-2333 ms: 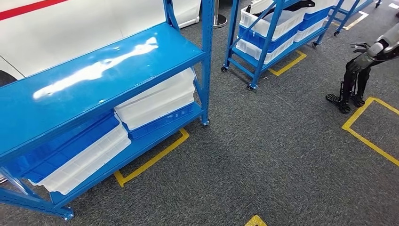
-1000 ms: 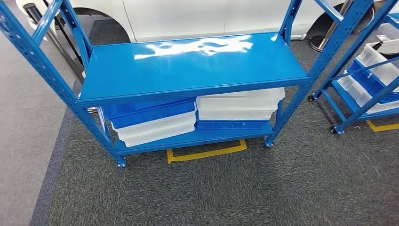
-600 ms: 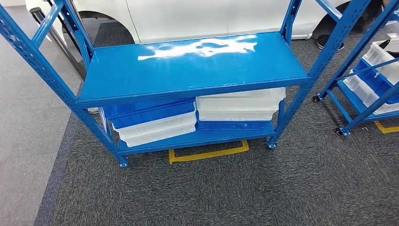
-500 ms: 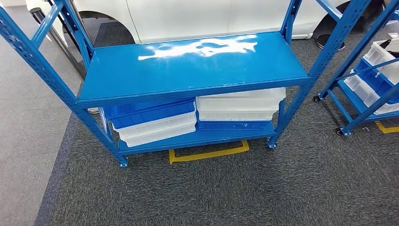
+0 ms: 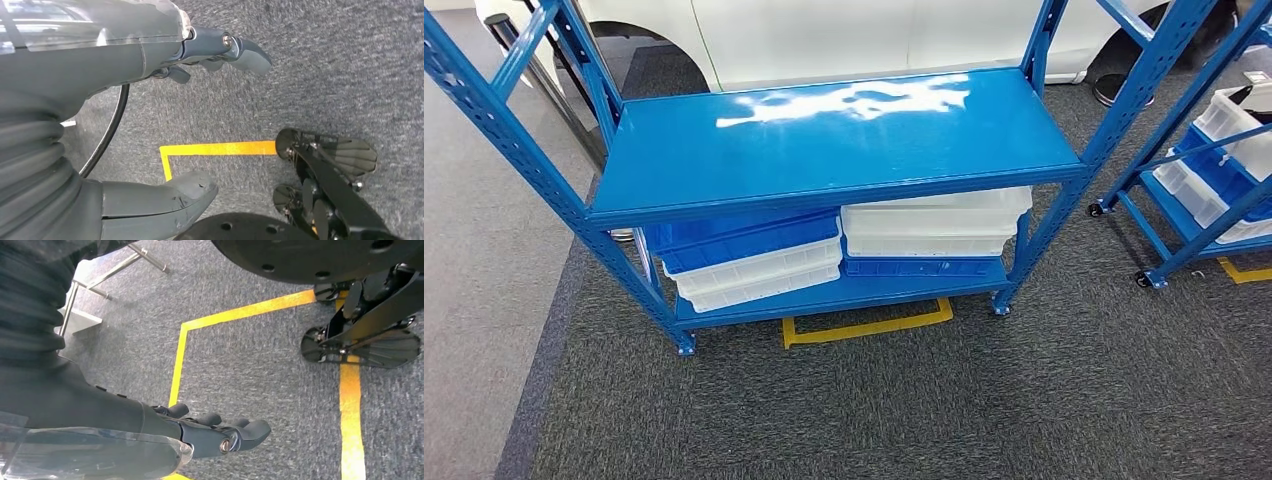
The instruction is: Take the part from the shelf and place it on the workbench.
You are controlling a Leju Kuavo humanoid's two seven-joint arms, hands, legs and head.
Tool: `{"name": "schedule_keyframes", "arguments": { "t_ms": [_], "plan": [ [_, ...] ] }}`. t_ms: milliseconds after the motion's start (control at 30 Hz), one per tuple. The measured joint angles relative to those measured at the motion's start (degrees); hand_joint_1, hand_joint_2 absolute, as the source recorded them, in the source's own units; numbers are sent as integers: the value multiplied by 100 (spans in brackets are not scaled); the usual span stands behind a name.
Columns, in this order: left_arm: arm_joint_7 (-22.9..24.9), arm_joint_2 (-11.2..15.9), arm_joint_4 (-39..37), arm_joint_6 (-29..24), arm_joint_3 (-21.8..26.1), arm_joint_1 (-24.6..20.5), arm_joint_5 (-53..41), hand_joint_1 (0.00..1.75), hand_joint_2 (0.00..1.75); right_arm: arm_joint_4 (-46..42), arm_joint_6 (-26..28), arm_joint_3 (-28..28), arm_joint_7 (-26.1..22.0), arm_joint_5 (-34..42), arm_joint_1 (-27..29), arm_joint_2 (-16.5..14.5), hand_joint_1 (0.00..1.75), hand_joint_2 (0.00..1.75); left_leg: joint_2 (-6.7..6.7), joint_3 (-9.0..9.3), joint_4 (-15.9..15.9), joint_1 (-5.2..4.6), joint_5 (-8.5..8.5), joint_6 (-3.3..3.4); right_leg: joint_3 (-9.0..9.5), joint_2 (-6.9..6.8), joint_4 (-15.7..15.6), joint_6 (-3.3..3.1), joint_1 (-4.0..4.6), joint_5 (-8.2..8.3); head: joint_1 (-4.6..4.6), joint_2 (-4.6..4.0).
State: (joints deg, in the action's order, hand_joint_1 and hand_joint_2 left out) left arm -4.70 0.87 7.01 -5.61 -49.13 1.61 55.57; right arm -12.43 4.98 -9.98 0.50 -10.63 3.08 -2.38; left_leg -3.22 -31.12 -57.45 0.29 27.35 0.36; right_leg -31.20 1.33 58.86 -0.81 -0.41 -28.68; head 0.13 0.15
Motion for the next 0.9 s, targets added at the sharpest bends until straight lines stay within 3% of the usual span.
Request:
{"name": "schedule_keyframes", "arguments": {
  "t_ms": [400,433,533,567,900],
  "plan": [
    [156,-7,481,194,1616,215,-1927,0,175,-303,-174,294,0,363,145,41,0,175,0,0,-7,-2,2,2,0,0,-1,1,-6,0,0,0],
    [167,-8,525,208,1760,233,-2103,0,131,-330,-190,321,0,394,158,47,0,175,0,0,-7,-1,2,2,0,0,-1,1,-6,0,0,0],
    [208,-9,656,262,2175,296,-2607,0,0,-413,-221,399,0,487,199,62,0,44,0,0,-7,-1,2,2,0,0,-1,1,-5,-1,0,0],
    [225,-9,702,278,2322,319,-2774,0,0,-443,-237,428,-1,519,214,68,0,0,0,0,-7,-1,2,2,0,0,-1,2,-5,-1,0,0],
    [353,-27,1101,419,3636,499,-4323,0,0,-698,-384,682,-7,807,337,121,0,0,0,0,-7,-1,3,1,0,0,-1,2,-5,-1,0,0]
  ]
}}
